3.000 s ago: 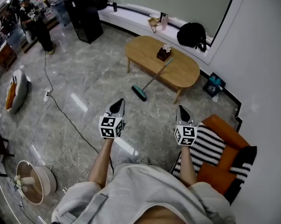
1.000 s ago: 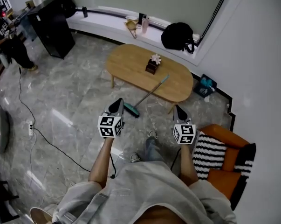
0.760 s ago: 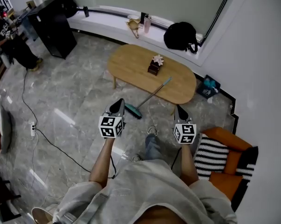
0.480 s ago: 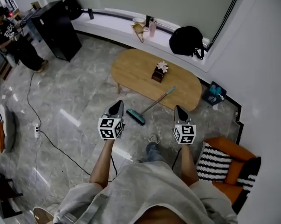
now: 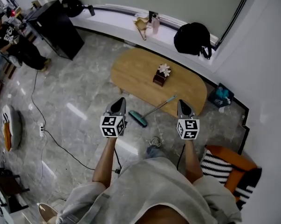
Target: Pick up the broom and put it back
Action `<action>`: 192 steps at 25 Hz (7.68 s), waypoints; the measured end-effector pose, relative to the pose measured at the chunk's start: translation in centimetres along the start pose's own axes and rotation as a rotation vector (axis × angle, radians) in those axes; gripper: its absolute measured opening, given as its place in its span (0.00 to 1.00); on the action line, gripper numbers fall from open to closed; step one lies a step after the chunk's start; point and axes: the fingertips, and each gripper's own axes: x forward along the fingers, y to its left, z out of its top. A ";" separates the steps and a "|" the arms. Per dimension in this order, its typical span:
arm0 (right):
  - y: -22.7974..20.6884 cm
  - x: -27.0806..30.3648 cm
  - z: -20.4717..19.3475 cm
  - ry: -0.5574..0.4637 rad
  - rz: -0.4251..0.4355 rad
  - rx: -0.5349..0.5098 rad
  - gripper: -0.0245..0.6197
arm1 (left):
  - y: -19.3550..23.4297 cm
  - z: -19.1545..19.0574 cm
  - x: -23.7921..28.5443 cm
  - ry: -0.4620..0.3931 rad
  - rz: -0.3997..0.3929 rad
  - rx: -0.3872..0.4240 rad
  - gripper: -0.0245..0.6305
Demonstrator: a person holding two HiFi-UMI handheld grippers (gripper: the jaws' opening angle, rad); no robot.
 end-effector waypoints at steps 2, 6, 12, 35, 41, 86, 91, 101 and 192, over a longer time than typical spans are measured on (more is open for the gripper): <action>-1.2 1.4 0.2 0.003 0.014 0.003 0.04 | -0.1 0.3 1.5 0.008 0.011 0.001 0.04; -2.6 4.1 0.2 0.012 0.050 0.002 0.04 | -0.2 0.5 4.1 0.028 0.029 0.008 0.04; -3.5 6.7 -1.3 0.040 0.072 0.027 0.04 | -0.1 -1.1 6.2 0.069 0.044 -0.014 0.04; 0.0 7.2 -15.9 0.250 -0.043 0.163 0.04 | 4.5 -15.7 9.6 0.287 -0.052 -0.071 0.04; 0.3 6.6 -20.7 0.297 -0.060 0.209 0.04 | 4.7 -19.5 9.4 0.325 -0.054 -0.087 0.04; -0.6 16.3 -23.2 0.222 0.018 0.361 0.18 | 4.9 -23.5 8.5 0.382 -0.068 -0.067 0.04; 3.3 15.5 -21.1 0.220 0.106 0.309 0.19 | 5.2 -21.5 8.2 0.347 -0.053 -0.067 0.04; 6.5 13.4 -15.2 0.211 0.172 0.223 0.19 | 6.4 -15.7 6.5 0.259 -0.027 -0.063 0.04; -9.0 -6.5 -21.7 0.241 0.090 0.240 0.18 | -23.6 -15.8 14.9 0.265 -0.468 0.112 0.04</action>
